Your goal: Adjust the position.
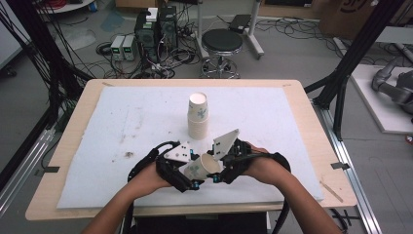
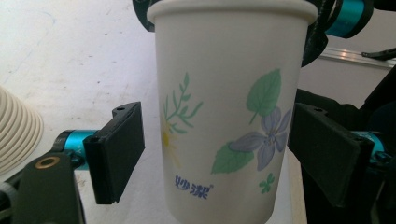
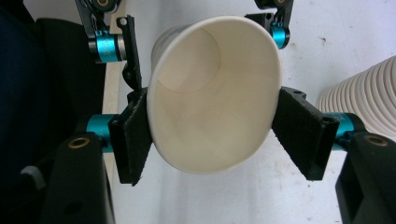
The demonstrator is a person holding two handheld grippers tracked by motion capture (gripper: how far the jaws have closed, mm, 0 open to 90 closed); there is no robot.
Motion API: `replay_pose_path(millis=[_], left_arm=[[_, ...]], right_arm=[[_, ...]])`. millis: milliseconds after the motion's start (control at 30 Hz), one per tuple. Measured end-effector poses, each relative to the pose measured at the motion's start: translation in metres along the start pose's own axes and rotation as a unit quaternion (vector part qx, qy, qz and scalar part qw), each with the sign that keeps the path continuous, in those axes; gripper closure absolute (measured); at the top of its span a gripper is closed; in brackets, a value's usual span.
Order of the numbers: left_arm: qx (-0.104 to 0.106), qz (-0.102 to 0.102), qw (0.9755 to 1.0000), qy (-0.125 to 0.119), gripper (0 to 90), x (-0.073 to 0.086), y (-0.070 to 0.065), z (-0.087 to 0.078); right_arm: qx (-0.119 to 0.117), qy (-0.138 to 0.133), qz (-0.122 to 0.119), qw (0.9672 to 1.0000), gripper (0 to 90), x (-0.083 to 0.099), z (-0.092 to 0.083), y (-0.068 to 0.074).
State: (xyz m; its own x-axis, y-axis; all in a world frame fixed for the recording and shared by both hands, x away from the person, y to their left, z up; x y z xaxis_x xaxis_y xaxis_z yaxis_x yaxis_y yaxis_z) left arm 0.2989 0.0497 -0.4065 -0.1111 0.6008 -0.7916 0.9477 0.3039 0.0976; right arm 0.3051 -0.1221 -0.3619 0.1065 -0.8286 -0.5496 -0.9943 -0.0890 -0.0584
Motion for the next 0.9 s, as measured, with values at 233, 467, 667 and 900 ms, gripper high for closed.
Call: replay_pose_path(millis=[233,467,667,900], left_arm=[[0.001,-0.001,1.0000,0.007,21.3,0.0000,0.0006,0.0026],[0.003,-0.005,0.9999,0.011,26.6,-0.0005,-0.0001,0.0044],[0.014,0.002,0.9998,0.015,32.0,-0.0012,-0.0011,0.0064],[0.018,0.003,0.9998,0.009,35.1,0.0000,-0.0021,0.0072]], right_arm=[[0.002,0.024,-0.014,0.9996,32.3,-0.0057,0.0032,0.0011],[-0.001,0.033,-0.018,0.9993,32.2,-0.0063,0.0072,0.0019],[-0.001,0.037,-0.023,0.9990,31.9,-0.0062,0.0091,0.0017],[-0.007,0.029,-0.019,0.9994,31.0,-0.0058,0.0089,0.0020]])
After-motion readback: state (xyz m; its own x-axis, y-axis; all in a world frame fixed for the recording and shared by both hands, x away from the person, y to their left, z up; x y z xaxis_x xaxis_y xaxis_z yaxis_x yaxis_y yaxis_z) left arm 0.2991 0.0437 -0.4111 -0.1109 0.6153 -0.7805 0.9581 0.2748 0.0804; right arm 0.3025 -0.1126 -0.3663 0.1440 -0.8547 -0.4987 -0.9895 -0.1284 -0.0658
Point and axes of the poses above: each handheld gripper's, and its own axes: z roughly forward along the jaws, x roughly out of its underside, y roughly to its left, the point moved 3 cm from there along z, roughly forward along the jaws, and after that the axes turned 9 degrees about -x, right-handed, at the moved point
